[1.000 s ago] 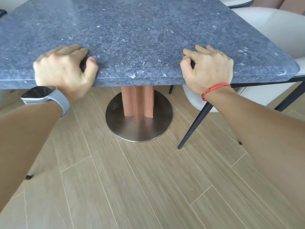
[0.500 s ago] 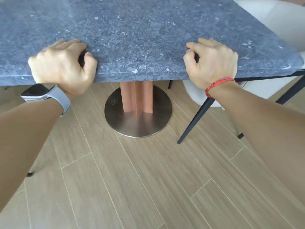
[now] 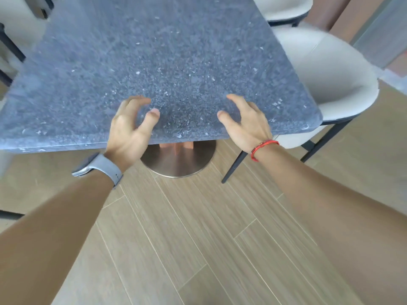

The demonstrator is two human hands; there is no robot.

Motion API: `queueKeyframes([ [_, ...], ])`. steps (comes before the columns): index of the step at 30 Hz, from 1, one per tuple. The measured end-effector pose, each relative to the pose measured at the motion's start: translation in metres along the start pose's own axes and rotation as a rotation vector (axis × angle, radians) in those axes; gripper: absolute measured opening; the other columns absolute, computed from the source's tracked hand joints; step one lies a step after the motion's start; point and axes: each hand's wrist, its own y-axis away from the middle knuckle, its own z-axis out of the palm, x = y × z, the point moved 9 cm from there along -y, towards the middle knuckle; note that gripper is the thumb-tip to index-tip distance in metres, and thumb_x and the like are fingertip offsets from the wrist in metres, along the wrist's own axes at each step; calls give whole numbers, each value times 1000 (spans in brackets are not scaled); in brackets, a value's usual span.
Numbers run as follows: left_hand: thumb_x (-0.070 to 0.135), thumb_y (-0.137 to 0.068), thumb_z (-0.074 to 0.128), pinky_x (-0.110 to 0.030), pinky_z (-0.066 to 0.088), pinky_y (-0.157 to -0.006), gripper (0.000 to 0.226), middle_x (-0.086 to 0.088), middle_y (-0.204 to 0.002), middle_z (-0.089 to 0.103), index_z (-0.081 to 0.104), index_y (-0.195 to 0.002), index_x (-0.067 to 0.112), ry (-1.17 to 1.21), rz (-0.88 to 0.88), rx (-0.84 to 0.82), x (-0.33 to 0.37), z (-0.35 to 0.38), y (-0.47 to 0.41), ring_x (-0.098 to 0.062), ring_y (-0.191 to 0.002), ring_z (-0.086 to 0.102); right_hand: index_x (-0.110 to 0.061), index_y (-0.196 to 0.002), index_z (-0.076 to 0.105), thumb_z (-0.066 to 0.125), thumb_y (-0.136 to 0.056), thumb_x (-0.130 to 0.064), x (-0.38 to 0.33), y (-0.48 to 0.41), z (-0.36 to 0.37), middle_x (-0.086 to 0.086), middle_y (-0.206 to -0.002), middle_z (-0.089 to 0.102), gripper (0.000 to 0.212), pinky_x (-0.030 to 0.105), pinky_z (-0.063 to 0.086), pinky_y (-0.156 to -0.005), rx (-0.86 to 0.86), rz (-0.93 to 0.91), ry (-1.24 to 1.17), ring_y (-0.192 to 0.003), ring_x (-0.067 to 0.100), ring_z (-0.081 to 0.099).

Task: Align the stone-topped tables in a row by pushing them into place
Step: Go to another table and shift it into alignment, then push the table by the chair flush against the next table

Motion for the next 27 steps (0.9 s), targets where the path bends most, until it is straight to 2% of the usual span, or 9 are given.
queueKeyframes([
  [2,50,-90,48,-33,38,-115,56,-1,-131,62,60,-137,23,157,-40,-21,25,-4,12,-19,-127,56,-45,-142,46,53,-88,-60,-11,15,-20,3,-142,52,56,30,33,-97,-5,23,-111,-133,22,46],
  [5,50,-90,48,-41,43,-116,47,8,-131,62,58,-133,33,340,-45,-68,64,-10,28,-16,-129,58,-49,-139,48,51,-85,-63,-23,37,-50,0,-140,56,56,30,35,-101,-9,60,-254,-131,17,50],
  [7,58,-87,50,-44,47,-113,47,2,-141,60,58,-130,38,416,-38,-91,87,-12,39,-19,-134,57,-51,-136,51,51,-83,-65,-28,52,-69,-5,-138,58,55,30,37,-107,-3,93,-363,-128,12,53],
  [10,68,-79,48,-43,48,-111,59,4,-145,59,57,-132,43,470,-29,-140,114,-8,58,-13,-132,59,-53,-136,51,48,-79,-68,-31,76,-92,-12,-137,59,59,16,34,-96,-20,115,-474,-122,4,55],
  [13,68,-83,48,-50,47,-113,55,5,-147,58,58,-132,46,507,-9,-168,136,-2,83,-12,-133,59,-55,-135,49,47,-78,-68,-30,101,-121,-16,-137,57,59,5,30,-88,-17,115,-518,-115,-7,54],
  [16,66,-86,47,-50,47,-113,51,5,-149,57,58,-132,47,515,1,-185,162,7,111,-11,-134,58,-53,-135,52,50,-82,-61,-18,124,-152,-19,-125,60,54,1,32,-87,-12,131,-602,-107,-25,49],
  [18,66,-87,46,-48,47,-113,51,5,-149,58,58,-133,46,519,2,-173,178,14,123,-12,-135,58,-52,-137,51,50,-83,-60,-13,135,-170,-24,-117,60,55,8,31,-94,-32,119,-611,-102,-30,47],
  [22,66,-87,45,-49,46,-113,54,5,-146,61,59,-133,43,542,-7,-158,218,39,126,-15,-136,58,-51,-138,51,51,-74,-70,8,141,-219,-13,-135,58,67,20,38,-104,-6,137,-666,-97,-18,56],
  [27,66,-88,44,-50,48,-111,51,5,-145,62,62,-131,46,557,12,-201,269,97,127,-15,-135,58,-53,-136,50,49,-71,-72,50,140,-278,-14,-134,59,68,41,43,-111,25,156,-701,-109,-14,55],
])
